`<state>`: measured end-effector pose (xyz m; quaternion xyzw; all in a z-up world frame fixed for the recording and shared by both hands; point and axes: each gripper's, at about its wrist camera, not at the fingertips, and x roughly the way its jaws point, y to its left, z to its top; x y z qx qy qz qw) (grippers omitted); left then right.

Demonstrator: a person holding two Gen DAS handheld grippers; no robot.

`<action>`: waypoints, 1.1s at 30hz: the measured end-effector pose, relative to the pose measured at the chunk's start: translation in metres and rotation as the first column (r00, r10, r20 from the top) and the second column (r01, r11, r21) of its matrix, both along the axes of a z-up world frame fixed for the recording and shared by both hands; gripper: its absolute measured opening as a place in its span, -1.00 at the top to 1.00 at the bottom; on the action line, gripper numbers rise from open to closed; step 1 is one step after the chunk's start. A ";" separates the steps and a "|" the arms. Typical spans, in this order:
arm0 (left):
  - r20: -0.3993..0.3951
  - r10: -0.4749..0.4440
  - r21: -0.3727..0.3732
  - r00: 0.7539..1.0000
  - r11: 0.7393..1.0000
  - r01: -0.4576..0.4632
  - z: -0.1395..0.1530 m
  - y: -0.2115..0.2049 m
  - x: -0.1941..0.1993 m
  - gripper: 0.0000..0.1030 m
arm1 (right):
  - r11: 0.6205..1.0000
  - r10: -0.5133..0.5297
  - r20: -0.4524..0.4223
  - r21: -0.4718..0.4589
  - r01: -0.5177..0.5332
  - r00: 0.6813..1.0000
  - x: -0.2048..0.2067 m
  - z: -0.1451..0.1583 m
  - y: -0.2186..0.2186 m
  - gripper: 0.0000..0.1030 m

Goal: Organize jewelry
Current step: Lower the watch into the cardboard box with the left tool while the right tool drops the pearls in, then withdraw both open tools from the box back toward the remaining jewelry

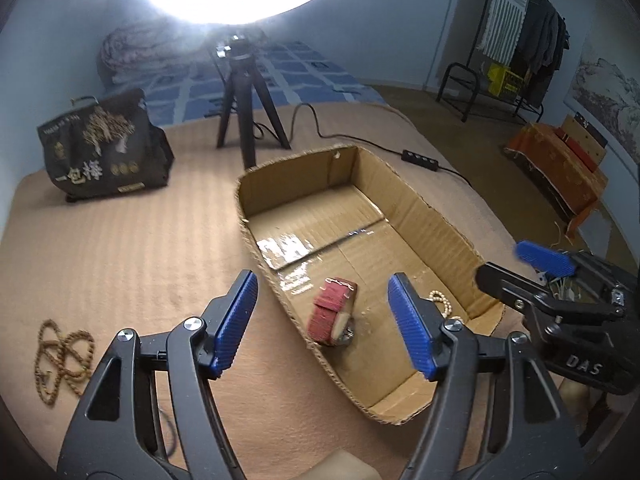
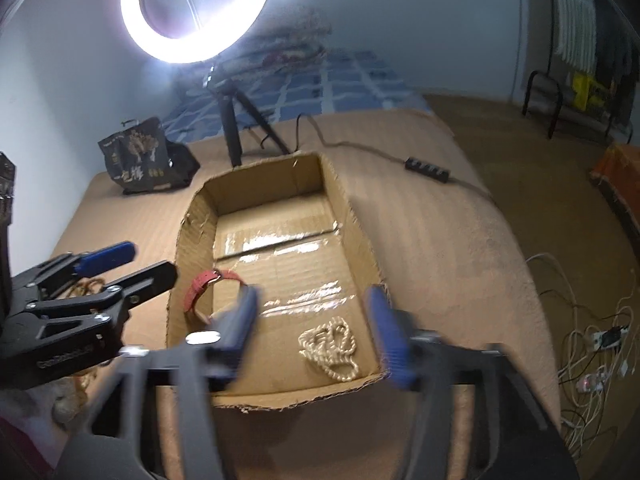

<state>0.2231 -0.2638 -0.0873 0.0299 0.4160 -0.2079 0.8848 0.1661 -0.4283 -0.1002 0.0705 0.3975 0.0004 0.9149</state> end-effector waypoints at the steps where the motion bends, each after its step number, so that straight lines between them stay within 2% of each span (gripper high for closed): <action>1: 0.005 0.006 0.007 1.000 1.000 -0.006 0.002 0.004 -0.001 -0.35 | 1.000 -0.010 0.012 -0.012 0.010 1.000 -0.001 0.002 0.001 -0.45; 10: 0.042 0.055 0.013 0.998 0.998 -0.056 0.023 0.043 -0.009 -0.35 | 0.999 -0.031 0.004 -0.024 0.031 1.000 -0.009 0.009 0.008 -0.45; 15: 0.064 0.072 0.029 0.995 0.997 -0.074 0.035 0.071 -0.017 -0.35 | 0.999 -0.015 0.032 -0.038 0.016 0.999 -0.016 0.020 0.022 -0.45; 26: 0.131 0.132 0.051 0.983 0.989 -0.139 0.057 0.159 -0.034 -0.35 | 0.994 0.094 0.082 -0.070 -0.088 0.992 -0.025 0.039 0.077 -0.46; 33: 0.129 0.175 0.071 0.976 0.980 -0.186 0.051 0.215 -0.045 -0.35 | 0.979 0.180 0.101 -0.114 -0.168 0.978 -0.021 0.038 0.122 -0.46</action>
